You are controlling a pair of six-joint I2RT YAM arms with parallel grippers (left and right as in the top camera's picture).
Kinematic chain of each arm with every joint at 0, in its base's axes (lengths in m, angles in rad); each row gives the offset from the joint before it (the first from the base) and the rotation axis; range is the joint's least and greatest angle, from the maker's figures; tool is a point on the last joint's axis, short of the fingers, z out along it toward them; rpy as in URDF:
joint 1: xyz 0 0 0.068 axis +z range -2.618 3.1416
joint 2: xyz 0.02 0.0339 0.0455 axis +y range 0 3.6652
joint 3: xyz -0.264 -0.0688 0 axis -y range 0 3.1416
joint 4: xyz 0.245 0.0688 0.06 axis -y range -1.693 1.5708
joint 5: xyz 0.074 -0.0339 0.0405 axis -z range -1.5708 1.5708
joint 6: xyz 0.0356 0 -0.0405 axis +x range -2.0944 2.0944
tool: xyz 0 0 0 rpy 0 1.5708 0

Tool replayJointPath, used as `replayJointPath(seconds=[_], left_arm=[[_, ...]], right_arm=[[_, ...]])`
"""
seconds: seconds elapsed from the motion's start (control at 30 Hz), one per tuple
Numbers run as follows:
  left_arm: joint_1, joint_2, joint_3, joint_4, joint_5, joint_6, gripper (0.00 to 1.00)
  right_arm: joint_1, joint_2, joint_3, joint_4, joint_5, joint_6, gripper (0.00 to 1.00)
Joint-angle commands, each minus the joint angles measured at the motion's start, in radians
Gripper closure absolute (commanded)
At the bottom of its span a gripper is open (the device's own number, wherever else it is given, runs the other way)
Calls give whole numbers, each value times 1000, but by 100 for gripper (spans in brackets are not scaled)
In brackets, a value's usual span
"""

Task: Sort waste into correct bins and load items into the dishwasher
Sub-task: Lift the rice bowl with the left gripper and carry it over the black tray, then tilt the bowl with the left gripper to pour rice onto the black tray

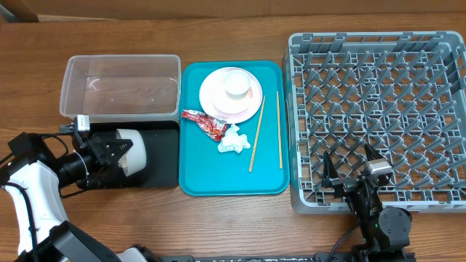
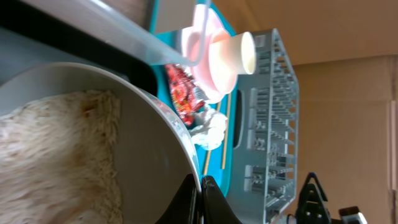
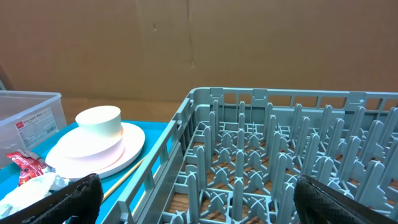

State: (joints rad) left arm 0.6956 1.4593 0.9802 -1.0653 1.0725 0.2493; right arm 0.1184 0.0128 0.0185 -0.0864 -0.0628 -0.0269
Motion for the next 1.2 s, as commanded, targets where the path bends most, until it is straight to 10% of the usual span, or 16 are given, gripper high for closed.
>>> replayJointPath(seconds=[0.0,1.17], left_arm=[[5,-20,-11,6,89,43,96],[4,138,-64,245,391,-208,96]], right_arm=[[-1,-10,-11,6,2,-2,0],[-1,-10,-11,6,2,-2,0]])
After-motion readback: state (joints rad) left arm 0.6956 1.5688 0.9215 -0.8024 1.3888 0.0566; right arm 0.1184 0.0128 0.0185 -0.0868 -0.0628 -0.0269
